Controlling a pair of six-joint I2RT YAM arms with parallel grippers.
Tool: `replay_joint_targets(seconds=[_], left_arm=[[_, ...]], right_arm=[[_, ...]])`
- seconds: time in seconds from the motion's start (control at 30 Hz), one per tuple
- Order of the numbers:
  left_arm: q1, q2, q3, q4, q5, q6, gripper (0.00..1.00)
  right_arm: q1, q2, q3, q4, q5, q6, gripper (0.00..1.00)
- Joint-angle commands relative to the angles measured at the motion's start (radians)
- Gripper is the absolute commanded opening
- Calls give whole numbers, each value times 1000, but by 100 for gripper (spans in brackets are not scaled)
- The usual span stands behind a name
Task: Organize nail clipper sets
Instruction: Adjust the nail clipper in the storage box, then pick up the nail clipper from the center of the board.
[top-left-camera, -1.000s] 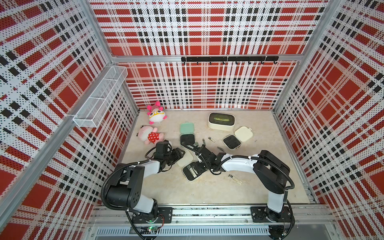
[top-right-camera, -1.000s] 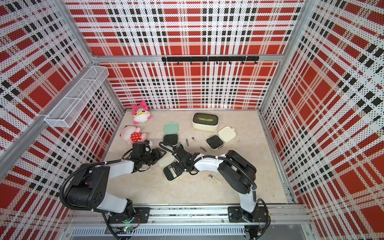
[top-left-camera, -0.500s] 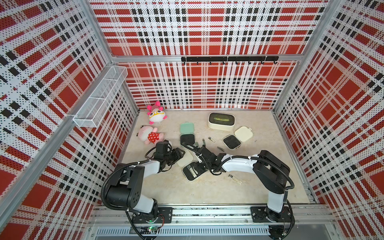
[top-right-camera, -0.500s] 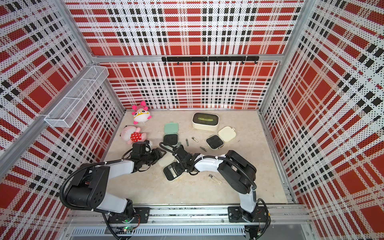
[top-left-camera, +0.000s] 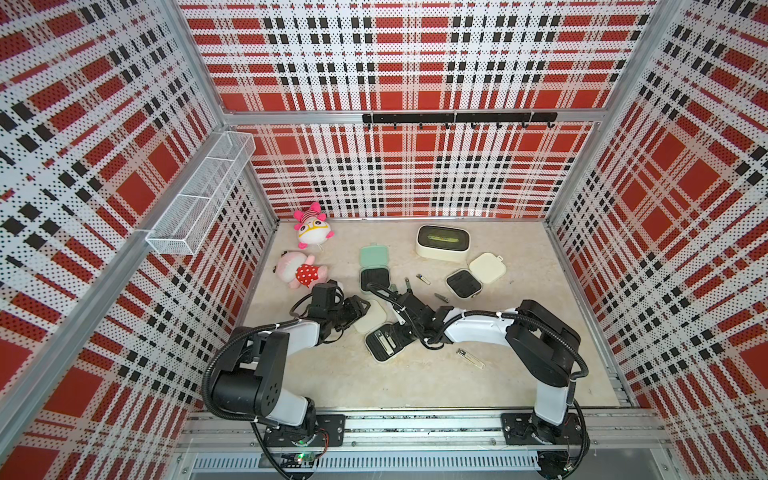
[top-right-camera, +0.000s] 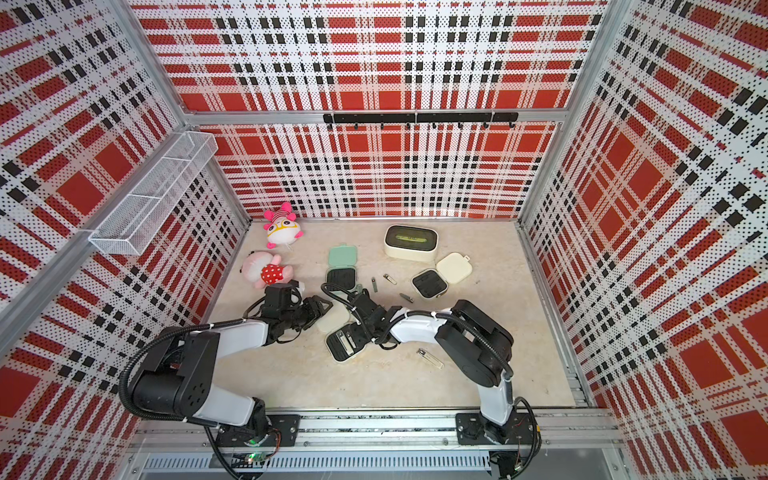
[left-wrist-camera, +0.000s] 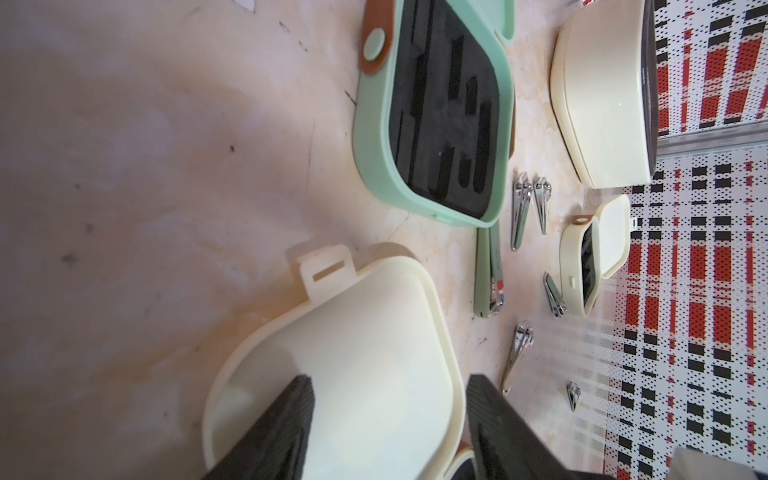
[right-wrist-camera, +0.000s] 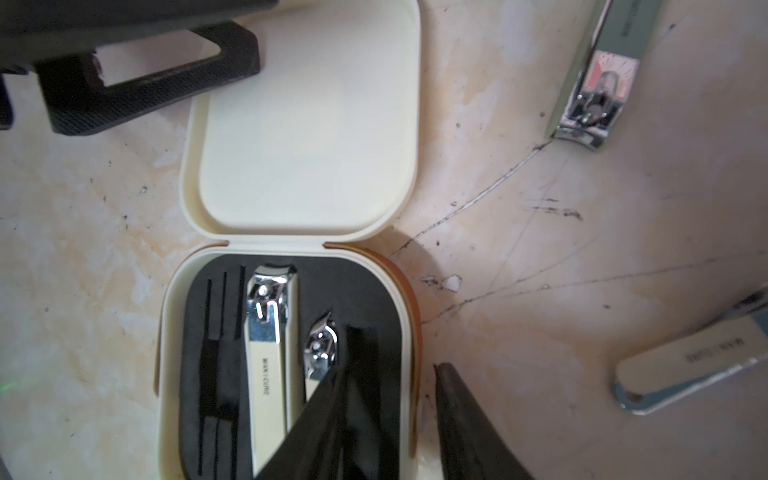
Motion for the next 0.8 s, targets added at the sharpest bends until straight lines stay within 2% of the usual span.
replay_joint_targets(seconds=[0.0, 0.2, 0.43, 0.57, 0.77], left_arm=[[-3, 21, -8, -87, 2, 9, 64], [-16, 6, 30, -115, 6, 17, 64], [-69, -74, 89, -168, -21, 20, 65], [-122, -127, 119, -202, -58, 20, 66], [-172, -180, 135, -242, -113, 8, 66]], right_arm=[[-2, -47, 2, -16, 23, -1, 44], [-6, -124, 16, -82, 120, 4, 55], [-72, -256, -102, -163, 251, 67, 66], [-142, -329, -183, -206, 296, 136, 67], [-233, -366, -226, -234, 283, 161, 63]])
